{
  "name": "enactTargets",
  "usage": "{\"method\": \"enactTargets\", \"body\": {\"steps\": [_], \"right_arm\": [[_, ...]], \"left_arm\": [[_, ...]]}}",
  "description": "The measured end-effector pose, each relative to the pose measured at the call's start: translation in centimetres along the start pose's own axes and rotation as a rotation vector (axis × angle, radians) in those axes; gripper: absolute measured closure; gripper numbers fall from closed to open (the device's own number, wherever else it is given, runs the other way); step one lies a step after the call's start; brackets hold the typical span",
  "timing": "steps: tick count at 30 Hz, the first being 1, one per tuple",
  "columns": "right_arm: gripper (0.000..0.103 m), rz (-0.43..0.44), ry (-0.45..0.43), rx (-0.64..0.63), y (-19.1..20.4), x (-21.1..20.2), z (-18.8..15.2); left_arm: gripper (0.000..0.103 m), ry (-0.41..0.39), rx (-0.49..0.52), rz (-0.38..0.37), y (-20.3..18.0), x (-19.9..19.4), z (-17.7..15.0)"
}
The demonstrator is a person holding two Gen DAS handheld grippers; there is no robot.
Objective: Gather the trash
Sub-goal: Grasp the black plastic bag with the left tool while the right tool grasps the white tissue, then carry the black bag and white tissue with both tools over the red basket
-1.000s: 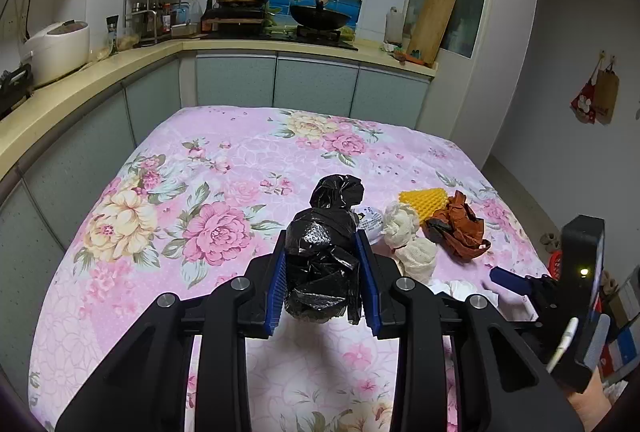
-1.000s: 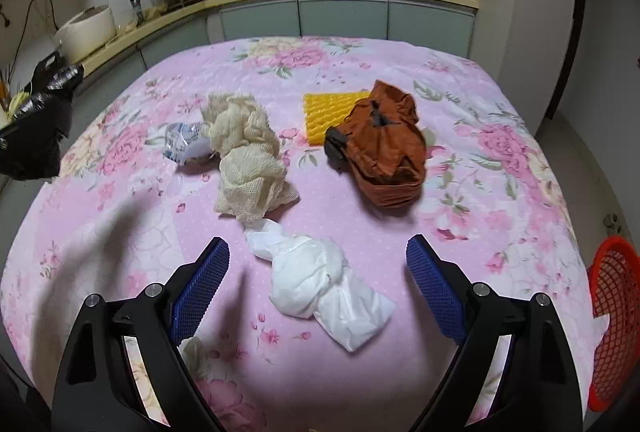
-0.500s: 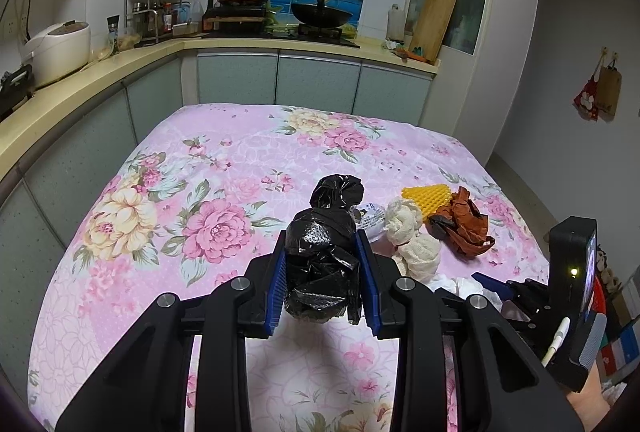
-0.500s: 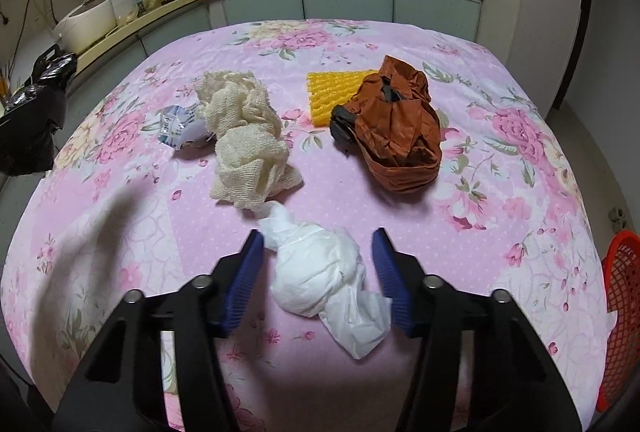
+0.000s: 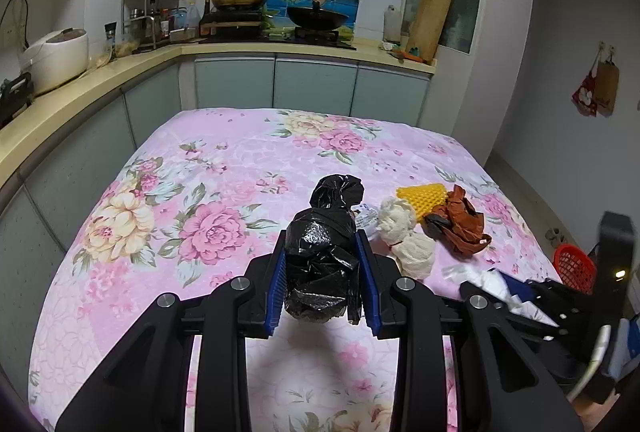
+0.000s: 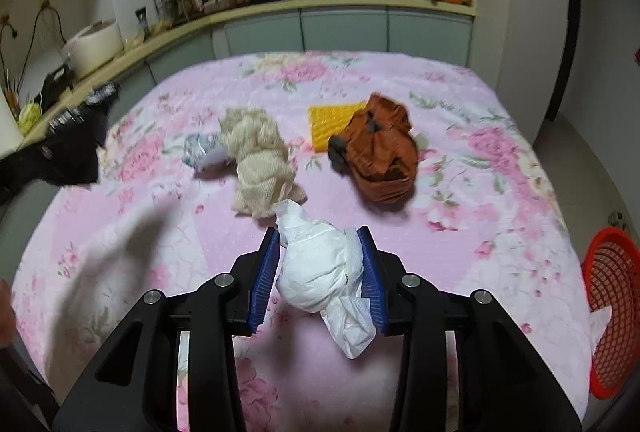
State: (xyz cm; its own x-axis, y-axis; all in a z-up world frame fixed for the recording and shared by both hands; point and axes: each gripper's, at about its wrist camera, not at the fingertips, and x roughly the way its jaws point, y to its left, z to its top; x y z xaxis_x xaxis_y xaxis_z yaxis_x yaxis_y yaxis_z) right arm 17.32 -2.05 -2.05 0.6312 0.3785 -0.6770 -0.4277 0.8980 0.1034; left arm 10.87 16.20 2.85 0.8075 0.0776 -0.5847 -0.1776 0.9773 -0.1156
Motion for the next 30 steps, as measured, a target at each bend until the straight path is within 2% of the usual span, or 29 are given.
{"method": "enactTargets", "body": {"steps": [8, 13, 21, 30], "right_arm": [[0.064, 0.003, -0.116, 0.072, -1.5, -4.6, 0.6], [0.064, -0.003, -0.206, 0.088, -2.3, -7.8, 1.4], [0.064, 0.046, -0.286, 0.123, -3.8, -11.5, 3.1], [0.064, 0.064, -0.338, 0.184, -6.6, -14.3, 4.3]], "left_arm": [[0.073, -0.013, 0.023, -0.02, -1.6, -0.6, 0.0], [0.073, -0.058, 0.039, -0.028, -2.6, -1.9, 0.2], [0.073, -0.103, 0.045, -0.04, -3.8, -3.3, 0.4], [0.073, -0.121, 0.111, -0.045, -6.1, -4.1, 0.7]]}}
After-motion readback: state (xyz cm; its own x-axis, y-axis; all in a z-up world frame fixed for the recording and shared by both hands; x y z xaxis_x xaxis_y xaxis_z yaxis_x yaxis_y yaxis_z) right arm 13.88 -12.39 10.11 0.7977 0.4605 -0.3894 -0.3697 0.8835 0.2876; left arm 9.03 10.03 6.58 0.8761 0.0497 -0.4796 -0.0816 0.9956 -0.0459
